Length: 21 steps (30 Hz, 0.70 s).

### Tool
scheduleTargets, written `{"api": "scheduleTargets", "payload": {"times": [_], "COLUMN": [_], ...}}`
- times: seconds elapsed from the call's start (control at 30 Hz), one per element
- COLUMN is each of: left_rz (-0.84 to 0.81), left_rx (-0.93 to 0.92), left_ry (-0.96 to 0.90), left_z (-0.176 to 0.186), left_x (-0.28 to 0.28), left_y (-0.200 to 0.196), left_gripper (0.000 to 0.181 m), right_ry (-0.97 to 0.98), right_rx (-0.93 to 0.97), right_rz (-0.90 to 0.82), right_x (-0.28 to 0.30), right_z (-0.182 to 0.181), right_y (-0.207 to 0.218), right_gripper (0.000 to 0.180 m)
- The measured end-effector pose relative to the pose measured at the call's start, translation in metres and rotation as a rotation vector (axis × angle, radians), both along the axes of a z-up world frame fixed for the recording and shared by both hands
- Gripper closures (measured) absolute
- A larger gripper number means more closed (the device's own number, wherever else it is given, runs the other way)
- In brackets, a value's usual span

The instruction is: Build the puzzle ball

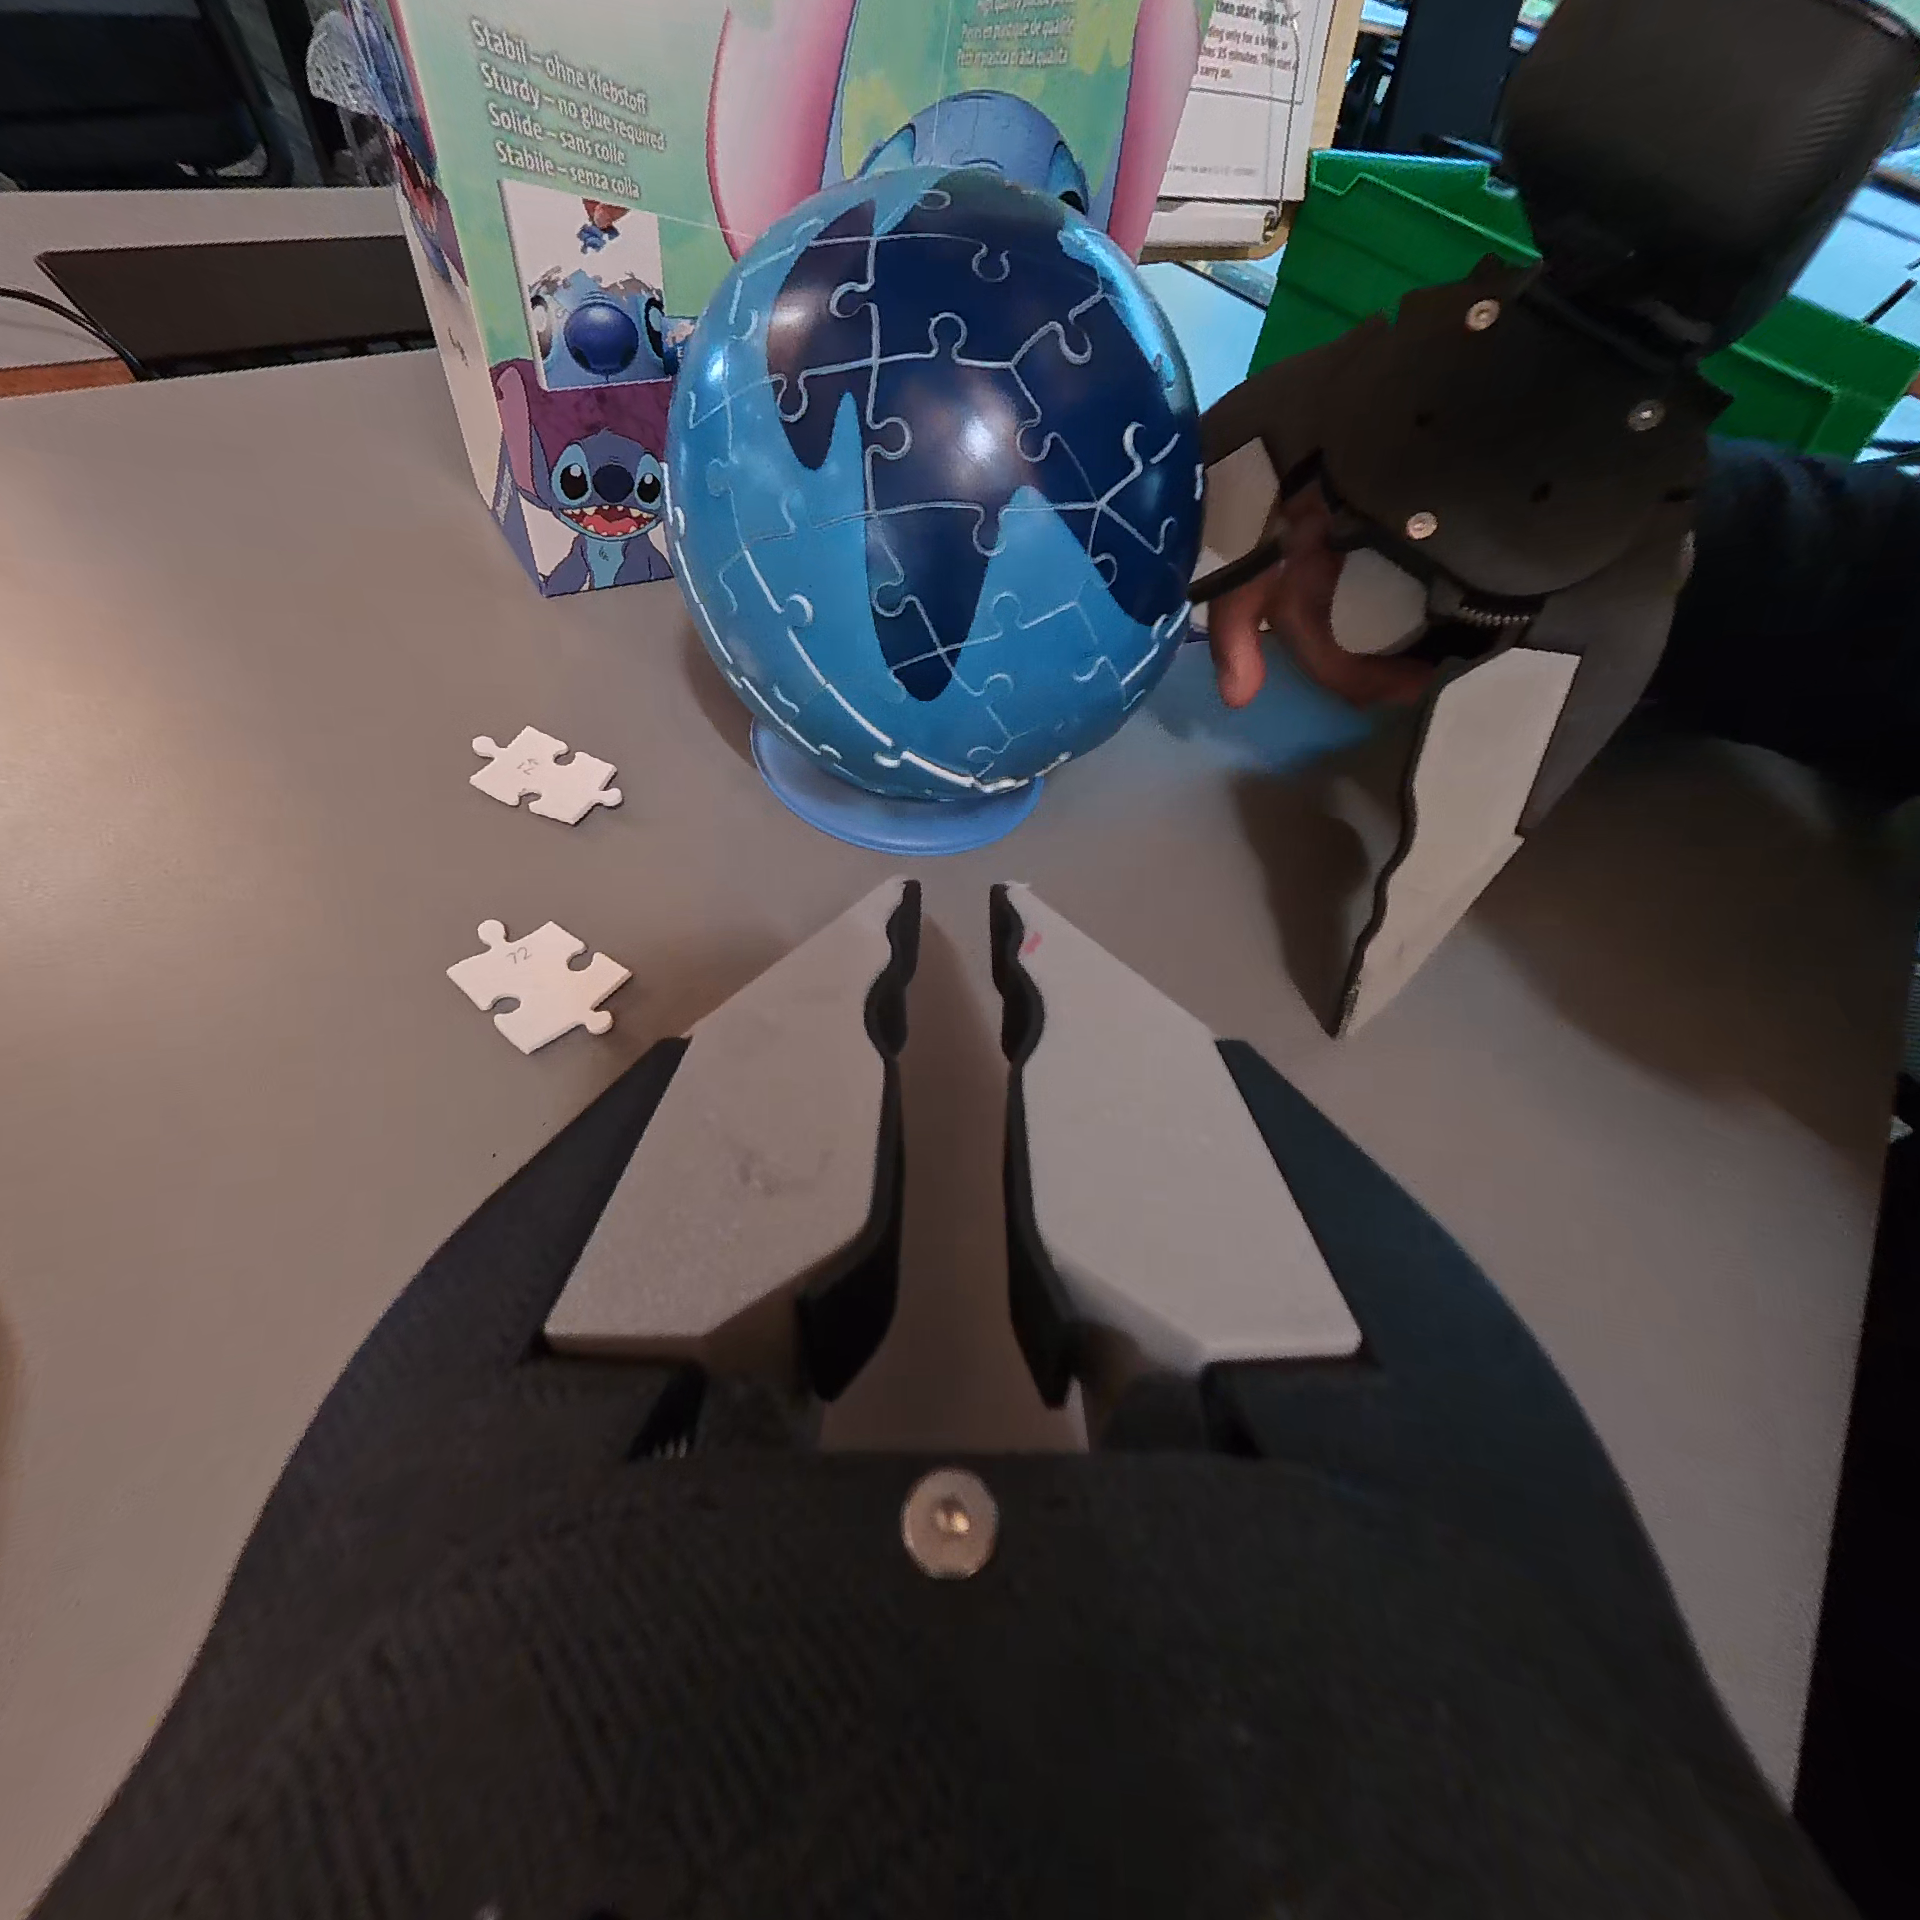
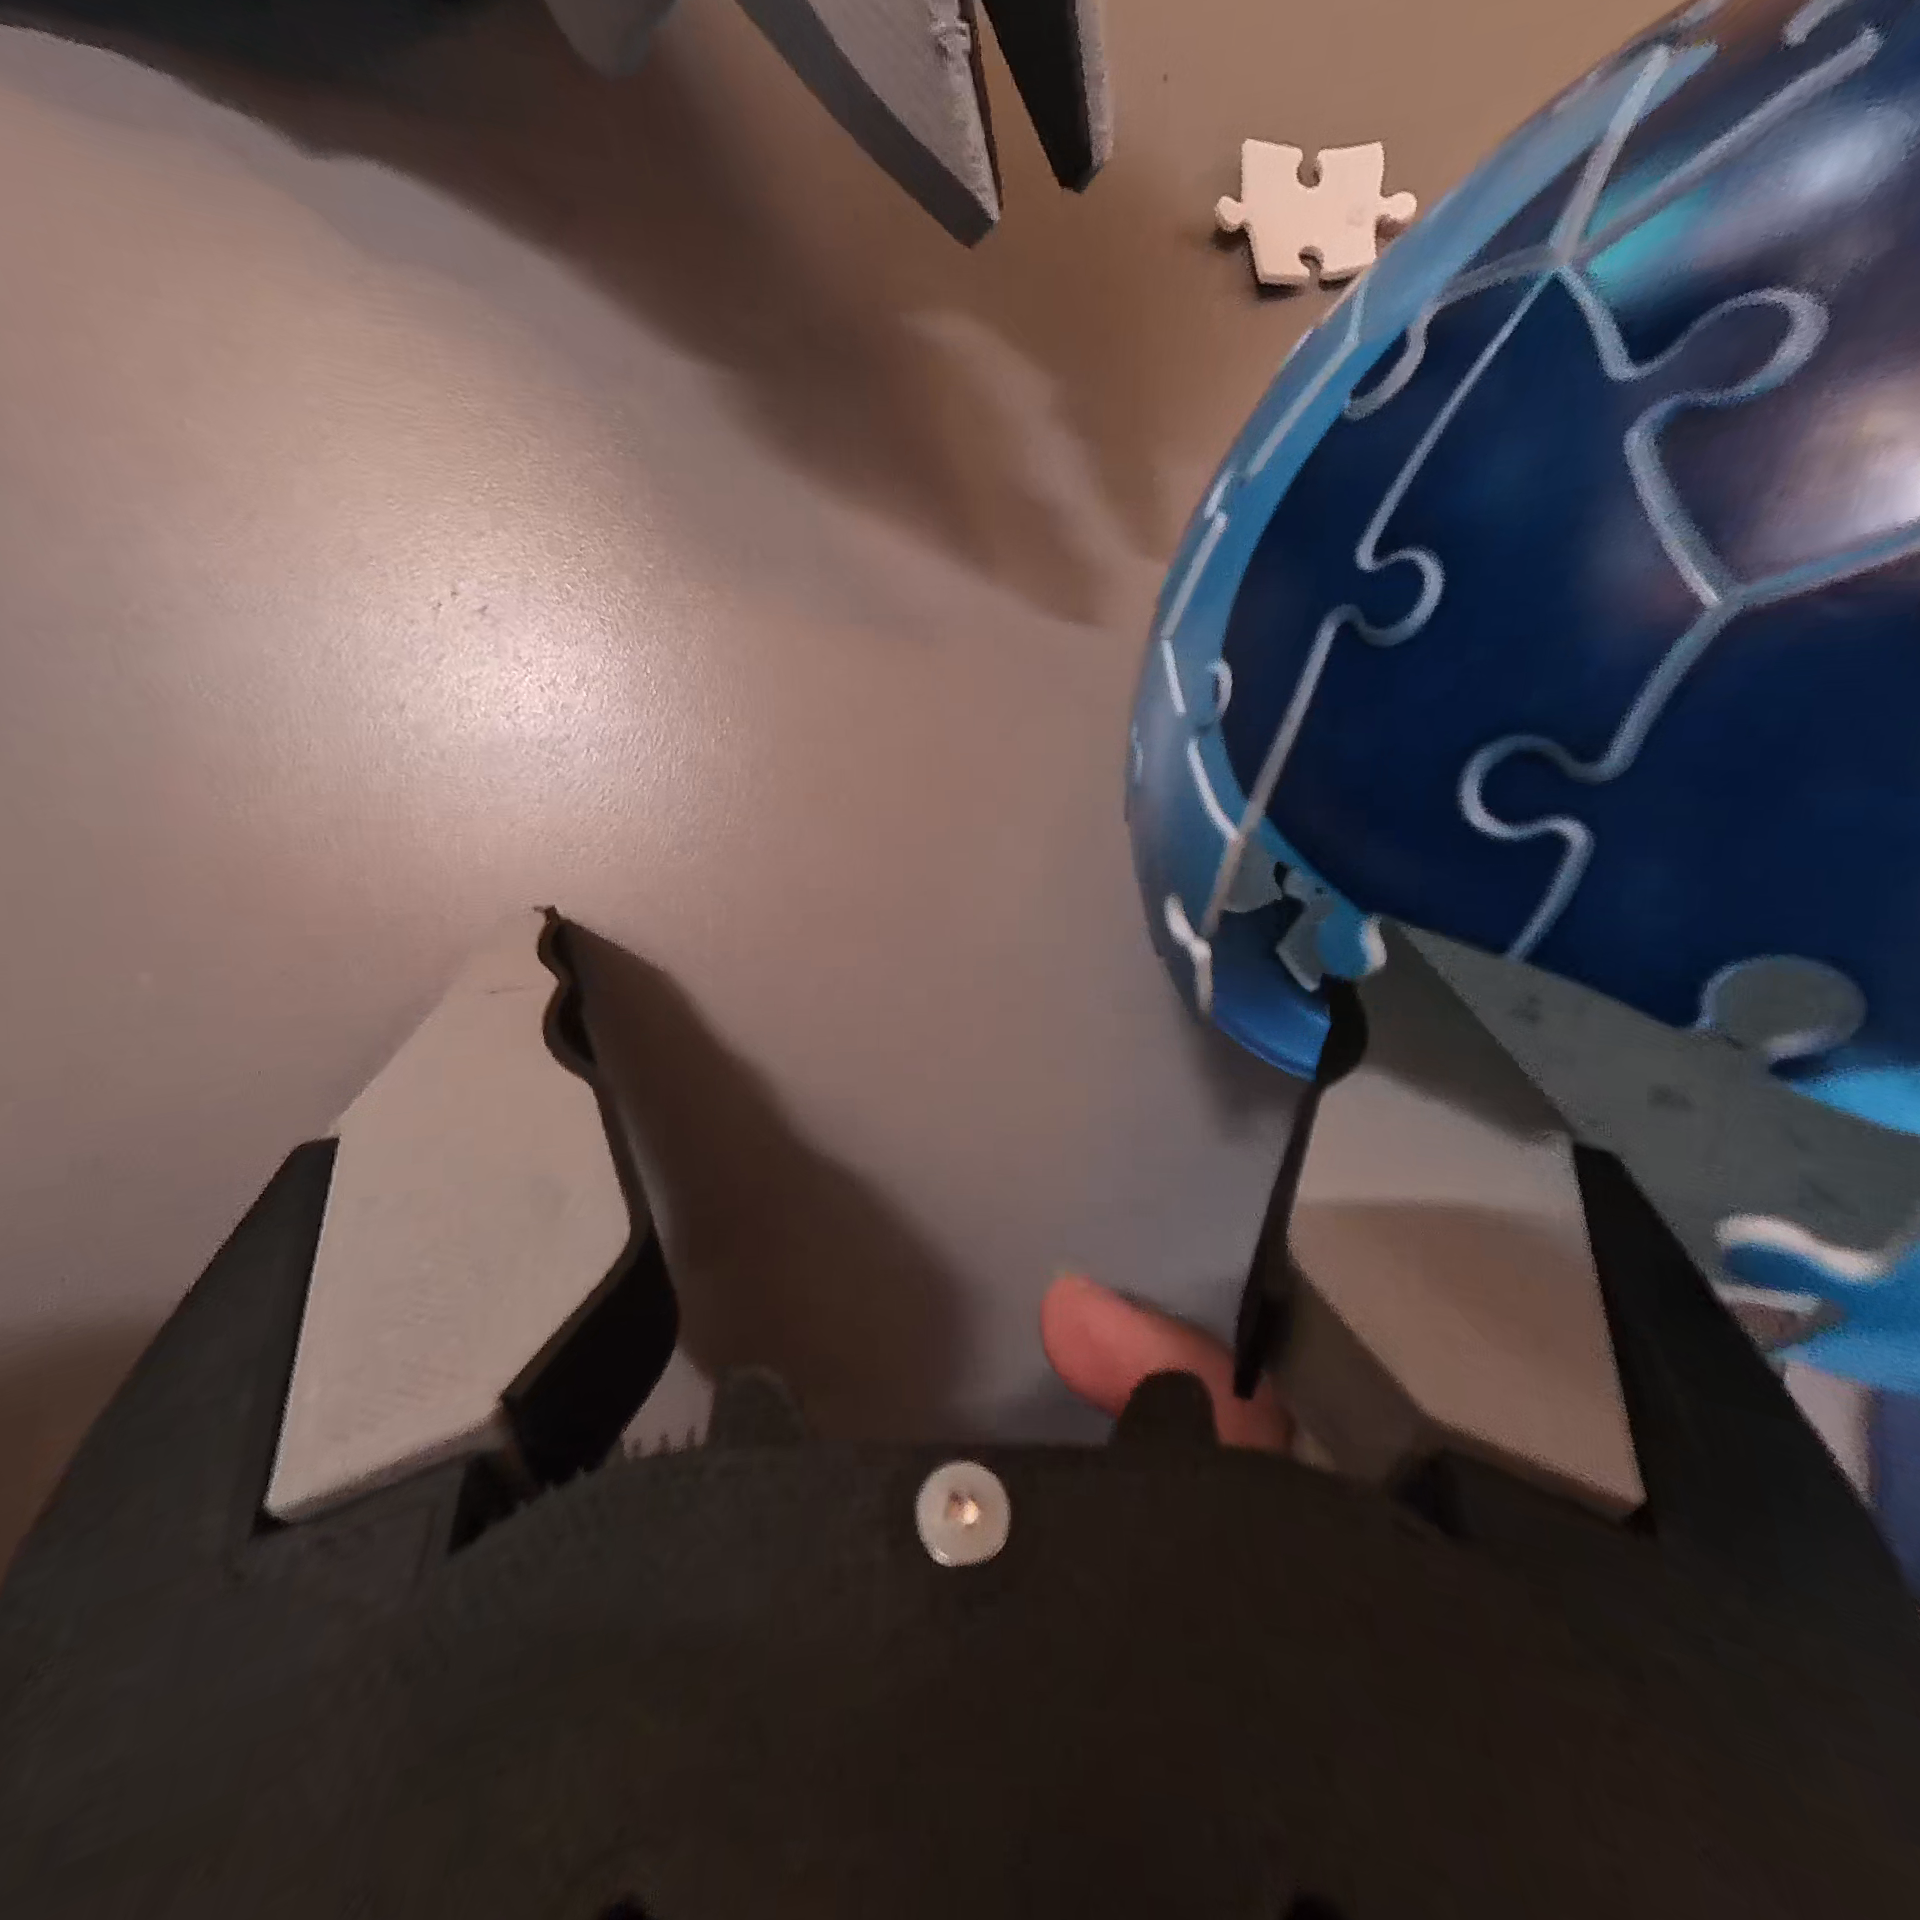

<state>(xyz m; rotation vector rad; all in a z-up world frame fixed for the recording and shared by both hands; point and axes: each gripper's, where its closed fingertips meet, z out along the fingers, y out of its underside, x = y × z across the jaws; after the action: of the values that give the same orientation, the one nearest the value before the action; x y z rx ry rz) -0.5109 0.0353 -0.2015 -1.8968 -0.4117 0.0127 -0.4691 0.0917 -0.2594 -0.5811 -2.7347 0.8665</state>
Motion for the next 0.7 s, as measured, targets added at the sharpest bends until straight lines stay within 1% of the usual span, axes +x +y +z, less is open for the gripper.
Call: {"api": "scheduleTargets", "payload": {"times": [0.13,0.3,0.5,0.6,0.7], "left_rz": [0.002,0.002,-0.003,-0.004,-0.005], "left_rx": [0.009,0.014,0.014,0.016,0.019], "left_ry": [0.005,-0.001,-0.002,-0.005,-0.01], "left_z": [0.001,0.002,0.002,0.002,0.002], "left_x": [0.0,0.0,0.001,0.0,0.001], "left_y": [0.0,0.0,-0.001,0.0,0.0], "left_gripper": [0.17,0.17,0.17,0.17,0.17], "right_ry": [0.003,0.006,-0.012,0.003,-0.003], "right_rx": [0.012,-0.003,-0.072,-0.086,-0.142], "right_rz": [-0.019,-0.014,-0.029,-0.031,-0.027], "right_x": [0.004,0.007,0.005,0.006,0.008], "right_z": [0.003,0.003,0.009,0.017,0.027], "right_y": [0.004,0.002,0.001,0.006,0.007], "right_gripper": [0.046,0.045,0.046,0.049,0.048]}}
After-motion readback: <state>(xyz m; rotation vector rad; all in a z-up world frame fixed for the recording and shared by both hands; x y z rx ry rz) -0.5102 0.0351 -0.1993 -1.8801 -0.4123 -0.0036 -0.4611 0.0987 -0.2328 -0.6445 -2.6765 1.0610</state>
